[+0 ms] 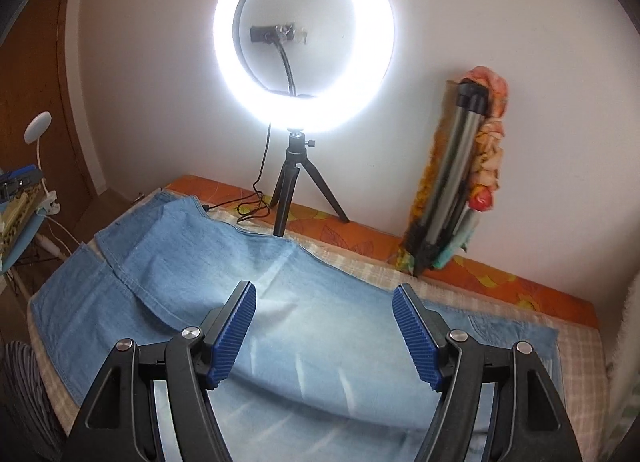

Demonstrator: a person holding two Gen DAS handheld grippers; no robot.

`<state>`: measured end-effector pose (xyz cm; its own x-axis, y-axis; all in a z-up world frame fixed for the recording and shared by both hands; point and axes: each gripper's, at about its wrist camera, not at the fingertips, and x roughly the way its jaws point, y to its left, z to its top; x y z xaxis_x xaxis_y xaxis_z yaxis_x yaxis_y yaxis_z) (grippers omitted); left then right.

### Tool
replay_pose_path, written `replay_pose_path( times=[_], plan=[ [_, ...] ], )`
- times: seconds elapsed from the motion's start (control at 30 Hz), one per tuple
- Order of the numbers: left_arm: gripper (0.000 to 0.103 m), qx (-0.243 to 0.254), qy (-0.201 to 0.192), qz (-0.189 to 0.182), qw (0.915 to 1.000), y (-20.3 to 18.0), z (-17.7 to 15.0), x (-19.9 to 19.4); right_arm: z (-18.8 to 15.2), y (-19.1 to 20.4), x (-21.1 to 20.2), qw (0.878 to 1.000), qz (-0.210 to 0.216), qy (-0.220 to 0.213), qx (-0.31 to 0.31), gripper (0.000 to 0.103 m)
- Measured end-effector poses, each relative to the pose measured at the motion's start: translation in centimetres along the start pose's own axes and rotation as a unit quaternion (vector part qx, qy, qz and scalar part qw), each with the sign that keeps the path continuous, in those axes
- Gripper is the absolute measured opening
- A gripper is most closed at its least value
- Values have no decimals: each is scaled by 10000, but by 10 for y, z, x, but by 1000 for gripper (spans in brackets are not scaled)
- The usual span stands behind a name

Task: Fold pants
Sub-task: 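Move both tools over the jeans and close the right gripper on a leg seam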

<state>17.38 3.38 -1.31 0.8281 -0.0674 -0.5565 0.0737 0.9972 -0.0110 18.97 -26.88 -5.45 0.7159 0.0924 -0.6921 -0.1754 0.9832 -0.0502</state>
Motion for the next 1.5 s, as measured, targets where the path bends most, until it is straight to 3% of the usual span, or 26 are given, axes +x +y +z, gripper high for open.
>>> replay_pose_path(
  times=[0.3, 0.6, 0.97, 1.23, 1.27, 1.37, 1.5],
  plan=[
    [88, -518, 660, -173, 9963, -9, -15, 82, 17, -13, 95, 9970, 497, 343, -483, 74],
    [79, -563, 1451, -115, 9877, -19, -51, 155, 25, -4, 178, 9876, 1153, 797, -706, 73],
    [62, -606, 1882, -157, 9801, -14, -75, 207, 25, 15, 248, 9729, 1793, 1158, -884, 73],
    [61, -700, 2027, -122, 9767, -11, -88, 226, 18, 11, 278, 9696, 1909, 1367, -693, 73],
    [61, -660, 2026, -109, 9770, -12, -87, 226, 17, 11, 280, 9687, 1934, 1404, -664, 71],
    [61, -650, 2056, -113, 9764, -12, -86, 226, 16, 12, 281, 9648, 2115, 1445, -597, 53],
    [61, -771, 2108, -226, 9742, -5, -81, 221, 16, 14, 268, 9665, 2092, 1357, -608, 20]
  ],
)
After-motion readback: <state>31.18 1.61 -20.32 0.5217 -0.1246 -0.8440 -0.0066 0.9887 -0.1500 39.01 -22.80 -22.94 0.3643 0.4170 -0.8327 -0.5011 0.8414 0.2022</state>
